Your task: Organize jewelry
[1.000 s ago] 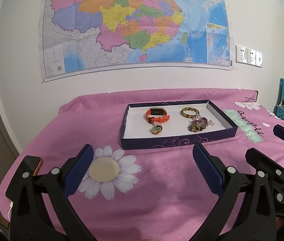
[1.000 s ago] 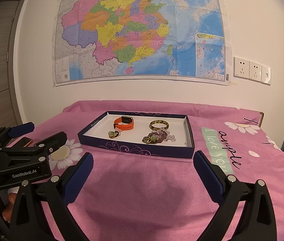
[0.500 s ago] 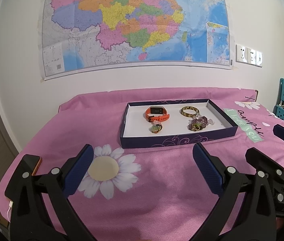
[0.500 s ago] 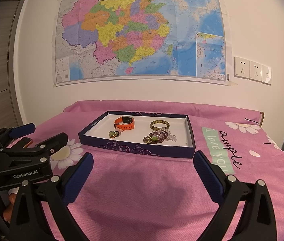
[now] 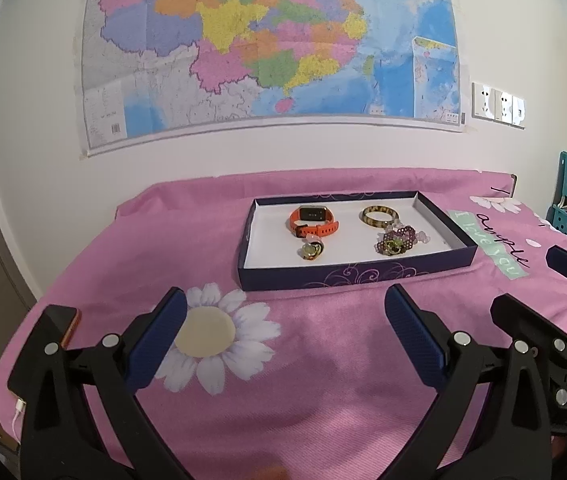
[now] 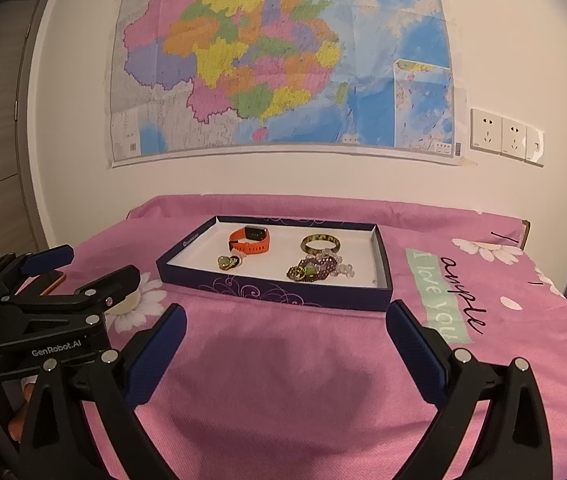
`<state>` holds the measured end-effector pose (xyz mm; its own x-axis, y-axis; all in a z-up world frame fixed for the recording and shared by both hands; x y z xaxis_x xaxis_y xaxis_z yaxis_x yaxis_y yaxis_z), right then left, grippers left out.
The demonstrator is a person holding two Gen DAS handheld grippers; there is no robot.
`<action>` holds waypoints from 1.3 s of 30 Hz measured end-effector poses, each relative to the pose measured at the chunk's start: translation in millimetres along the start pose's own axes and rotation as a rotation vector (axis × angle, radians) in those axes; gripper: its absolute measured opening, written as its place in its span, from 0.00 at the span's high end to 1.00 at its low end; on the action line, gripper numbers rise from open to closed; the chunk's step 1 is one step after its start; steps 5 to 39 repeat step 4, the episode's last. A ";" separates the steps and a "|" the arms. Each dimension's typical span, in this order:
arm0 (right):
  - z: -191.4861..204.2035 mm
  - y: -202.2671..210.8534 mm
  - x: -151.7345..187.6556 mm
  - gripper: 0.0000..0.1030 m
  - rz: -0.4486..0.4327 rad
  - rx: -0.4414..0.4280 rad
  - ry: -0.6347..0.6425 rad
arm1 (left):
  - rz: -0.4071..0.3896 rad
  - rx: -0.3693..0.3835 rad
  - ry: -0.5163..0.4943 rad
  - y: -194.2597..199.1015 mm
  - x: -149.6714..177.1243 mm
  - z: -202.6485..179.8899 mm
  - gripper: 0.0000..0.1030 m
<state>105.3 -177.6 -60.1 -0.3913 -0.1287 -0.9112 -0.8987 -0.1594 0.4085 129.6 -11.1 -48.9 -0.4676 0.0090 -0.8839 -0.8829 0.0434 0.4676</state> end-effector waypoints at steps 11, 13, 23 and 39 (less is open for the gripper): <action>-8.0 -11.5 7.3 0.06 0.056 -0.006 0.006 | 0.051 0.033 0.008 -10.9 5.9 0.1 0.05; -8.0 -11.5 7.3 0.06 0.056 -0.006 0.006 | 0.051 0.033 0.008 -10.9 5.9 0.1 0.05; -8.0 -11.5 7.3 0.06 0.056 -0.006 0.006 | 0.051 0.033 0.008 -10.9 5.9 0.1 0.05; -8.0 -11.5 7.3 0.06 0.056 -0.006 0.006 | 0.051 0.033 0.008 -10.9 5.9 0.1 0.05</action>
Point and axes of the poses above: each gripper's, at about its wrist camera, not at the fingertips, and y roughly against the way its jaws point, z to its left, x to its underside, the point moved 10 cm from there along -y, roughly the way its jaws point, and after that the axes turned 5 degrees about y, right-handed, at the moved point
